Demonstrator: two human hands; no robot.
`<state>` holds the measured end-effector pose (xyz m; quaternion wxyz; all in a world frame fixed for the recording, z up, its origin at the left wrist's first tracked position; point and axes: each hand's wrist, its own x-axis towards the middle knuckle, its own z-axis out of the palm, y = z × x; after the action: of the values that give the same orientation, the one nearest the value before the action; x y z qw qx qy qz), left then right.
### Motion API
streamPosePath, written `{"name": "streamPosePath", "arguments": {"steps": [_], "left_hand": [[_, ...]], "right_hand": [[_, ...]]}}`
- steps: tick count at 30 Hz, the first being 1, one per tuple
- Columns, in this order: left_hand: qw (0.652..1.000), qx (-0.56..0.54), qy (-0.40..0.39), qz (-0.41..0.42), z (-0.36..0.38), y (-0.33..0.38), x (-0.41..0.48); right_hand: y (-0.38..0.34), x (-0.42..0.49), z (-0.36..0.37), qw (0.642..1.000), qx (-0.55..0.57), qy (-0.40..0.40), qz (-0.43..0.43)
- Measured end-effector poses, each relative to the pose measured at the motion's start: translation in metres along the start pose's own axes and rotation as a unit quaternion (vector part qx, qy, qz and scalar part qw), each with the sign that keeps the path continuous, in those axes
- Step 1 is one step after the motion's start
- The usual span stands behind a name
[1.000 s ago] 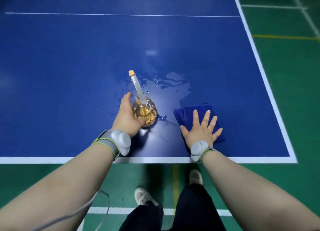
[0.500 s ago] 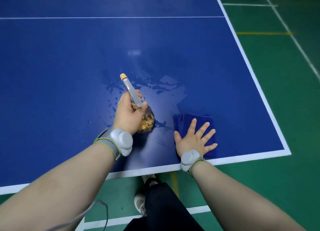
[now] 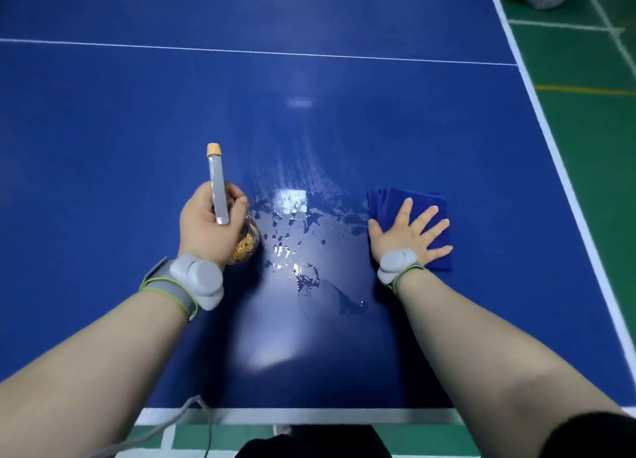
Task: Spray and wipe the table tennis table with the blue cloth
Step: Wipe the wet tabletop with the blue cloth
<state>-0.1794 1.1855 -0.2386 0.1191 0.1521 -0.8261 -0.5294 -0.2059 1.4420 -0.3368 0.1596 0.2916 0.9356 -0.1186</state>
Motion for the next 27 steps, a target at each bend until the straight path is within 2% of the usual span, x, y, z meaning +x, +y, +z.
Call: {"name": "streamPosePath", "arguments": {"steps": [9,13,19,24,27], "left_hand": [[0.995,-0.052,0.050,-0.063,-0.032,-0.026,0.033],[0.997,-0.046,0.025,-0.062,-0.045,-0.033,0.045],[0.996,-0.045,-0.059,-0.050,-0.061,-0.041,0.055],[0.993,-0.064,-0.092,-0.035,-0.086,-0.051,0.063],[0.991,-0.071,-0.111,-0.029,-0.102,-0.056,0.063]], "right_hand": [[-0.081,-0.015,0.021,0.993,-0.031,-0.006,-0.113],[-0.117,-0.041,0.039,0.981,-0.046,-0.024,-0.189],[-0.157,-0.102,0.070,0.950,-0.088,-0.049,-0.297],[-0.158,-0.120,0.076,0.947,-0.107,-0.046,-0.298],[-0.141,-0.123,0.071,0.963,-0.079,-0.034,-0.255]]}}
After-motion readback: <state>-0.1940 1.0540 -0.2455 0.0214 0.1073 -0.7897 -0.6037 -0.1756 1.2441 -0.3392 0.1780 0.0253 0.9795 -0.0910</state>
